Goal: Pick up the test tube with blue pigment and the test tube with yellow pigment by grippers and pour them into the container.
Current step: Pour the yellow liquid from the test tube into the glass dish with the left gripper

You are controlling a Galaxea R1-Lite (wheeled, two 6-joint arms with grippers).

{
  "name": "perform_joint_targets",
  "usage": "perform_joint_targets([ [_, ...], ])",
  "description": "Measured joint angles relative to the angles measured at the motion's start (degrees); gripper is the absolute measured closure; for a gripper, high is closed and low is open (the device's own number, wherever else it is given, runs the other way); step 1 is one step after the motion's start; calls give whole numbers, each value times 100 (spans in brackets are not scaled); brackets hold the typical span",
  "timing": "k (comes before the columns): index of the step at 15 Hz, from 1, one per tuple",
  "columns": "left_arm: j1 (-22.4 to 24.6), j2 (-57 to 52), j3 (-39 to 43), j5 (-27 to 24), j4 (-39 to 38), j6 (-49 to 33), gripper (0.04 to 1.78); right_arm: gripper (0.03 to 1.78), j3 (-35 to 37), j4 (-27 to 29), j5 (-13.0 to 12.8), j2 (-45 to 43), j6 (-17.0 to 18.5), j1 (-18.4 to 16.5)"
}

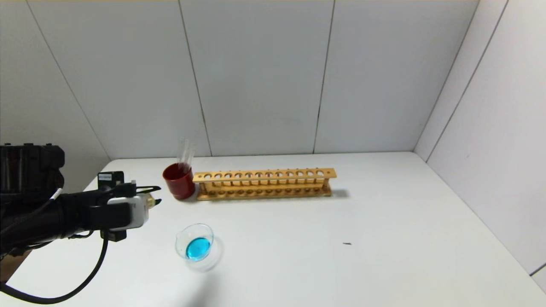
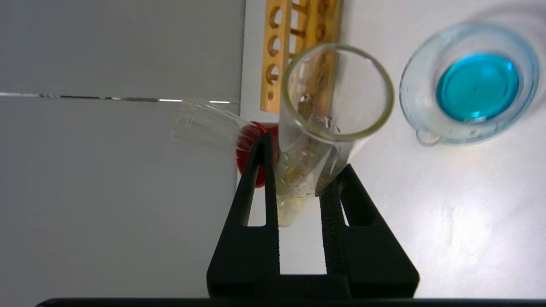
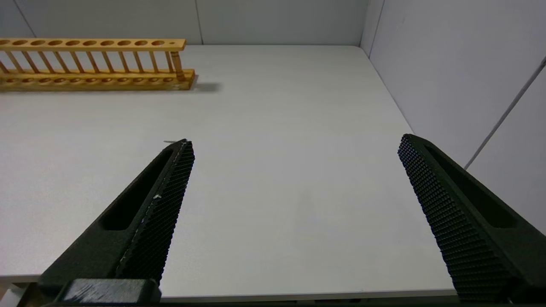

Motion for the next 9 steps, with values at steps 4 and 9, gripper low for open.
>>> perform_joint_targets([
  [4,137,272,72,-9,-239,807,150,6,0,-2,-1,0,0,0],
  [9,158,1031,83,-57,-1303,1509,150,6,0,0,-1,0,-2,0],
])
